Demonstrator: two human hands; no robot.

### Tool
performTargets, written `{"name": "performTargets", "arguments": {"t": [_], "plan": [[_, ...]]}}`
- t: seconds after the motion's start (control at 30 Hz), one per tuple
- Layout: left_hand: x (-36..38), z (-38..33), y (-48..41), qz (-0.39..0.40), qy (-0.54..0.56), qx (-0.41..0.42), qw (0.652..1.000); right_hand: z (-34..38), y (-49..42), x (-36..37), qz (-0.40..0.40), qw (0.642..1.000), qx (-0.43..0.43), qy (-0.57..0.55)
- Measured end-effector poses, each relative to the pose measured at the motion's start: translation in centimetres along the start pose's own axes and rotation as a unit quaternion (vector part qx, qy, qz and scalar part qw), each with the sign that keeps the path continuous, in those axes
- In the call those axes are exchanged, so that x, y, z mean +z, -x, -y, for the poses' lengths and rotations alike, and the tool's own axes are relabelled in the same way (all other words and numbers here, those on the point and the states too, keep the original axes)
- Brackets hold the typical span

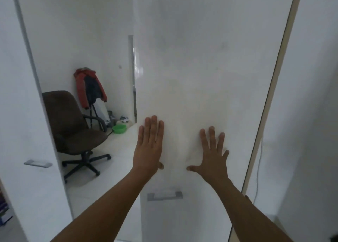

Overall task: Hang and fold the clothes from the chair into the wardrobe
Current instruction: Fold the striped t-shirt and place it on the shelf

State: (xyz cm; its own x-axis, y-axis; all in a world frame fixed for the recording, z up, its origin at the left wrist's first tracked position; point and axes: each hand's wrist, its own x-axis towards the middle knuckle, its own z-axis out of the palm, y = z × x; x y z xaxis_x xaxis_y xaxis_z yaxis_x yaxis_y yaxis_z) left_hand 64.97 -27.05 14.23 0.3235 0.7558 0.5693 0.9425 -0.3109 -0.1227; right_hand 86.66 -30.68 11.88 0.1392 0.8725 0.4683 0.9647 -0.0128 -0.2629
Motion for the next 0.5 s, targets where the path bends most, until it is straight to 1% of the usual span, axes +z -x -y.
{"name": "performTargets", "arguments": {"t": [0.1, 0.23, 0.37, 0.5], "plan": [[4.4, 0.6, -0.5, 0.023, 0.026, 0.014, 0.999, -0.4, -1.2, 2.7, -0.02, 0.999, 0.015, 0.034], [8.7, 0.7, -2.5, -0.003, 0.078, 0.012, 0.997, -0.5, -3.4, 5.5, -0.058, 0.995, 0.041, 0.069], [11.2, 1.1, -4.8, -0.032, 0.108, 0.017, 0.993, -0.7, -5.2, 7.6, -0.079, 0.989, 0.064, 0.106], [11.9, 1.5, -5.3, -0.034, 0.124, 0.024, 0.991, -1.0, -5.6, 8.1, -0.075, 0.988, 0.069, 0.115]]}}
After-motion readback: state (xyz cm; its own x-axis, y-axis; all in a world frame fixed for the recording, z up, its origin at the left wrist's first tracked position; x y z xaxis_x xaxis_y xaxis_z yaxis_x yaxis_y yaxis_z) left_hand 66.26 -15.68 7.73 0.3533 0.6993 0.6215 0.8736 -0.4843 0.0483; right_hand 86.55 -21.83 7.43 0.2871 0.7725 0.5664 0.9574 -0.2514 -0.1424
